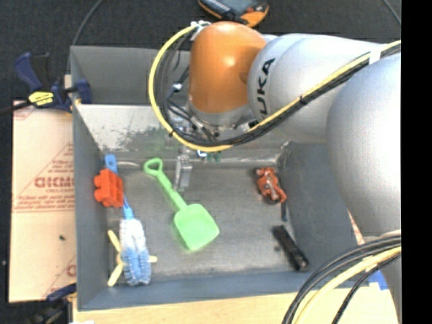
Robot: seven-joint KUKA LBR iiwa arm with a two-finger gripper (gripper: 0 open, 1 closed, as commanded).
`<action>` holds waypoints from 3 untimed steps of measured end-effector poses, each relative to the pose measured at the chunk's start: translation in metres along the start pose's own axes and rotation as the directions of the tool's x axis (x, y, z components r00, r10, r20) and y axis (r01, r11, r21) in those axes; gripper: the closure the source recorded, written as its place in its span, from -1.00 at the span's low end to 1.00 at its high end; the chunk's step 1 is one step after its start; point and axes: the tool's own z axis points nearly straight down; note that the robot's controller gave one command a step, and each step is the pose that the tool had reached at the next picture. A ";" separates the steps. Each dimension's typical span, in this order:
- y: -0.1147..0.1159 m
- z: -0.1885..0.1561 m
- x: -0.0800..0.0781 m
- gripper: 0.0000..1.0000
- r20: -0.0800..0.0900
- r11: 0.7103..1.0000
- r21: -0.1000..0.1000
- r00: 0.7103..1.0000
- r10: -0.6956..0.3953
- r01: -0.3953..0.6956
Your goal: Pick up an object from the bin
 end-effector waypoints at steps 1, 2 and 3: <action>-0.001 -0.005 -0.002 -1.00 0.008 1.000 -0.001 1.000 0.003 -0.003; 0.010 0.115 0.022 -1.00 0.006 0.986 -0.003 0.986 0.164 -0.164; 0.011 0.047 0.017 -1.00 0.014 0.952 -0.007 0.952 0.306 -0.306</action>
Offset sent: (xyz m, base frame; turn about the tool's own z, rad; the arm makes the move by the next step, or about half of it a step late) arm -0.0231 0.0112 -0.1132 0.1662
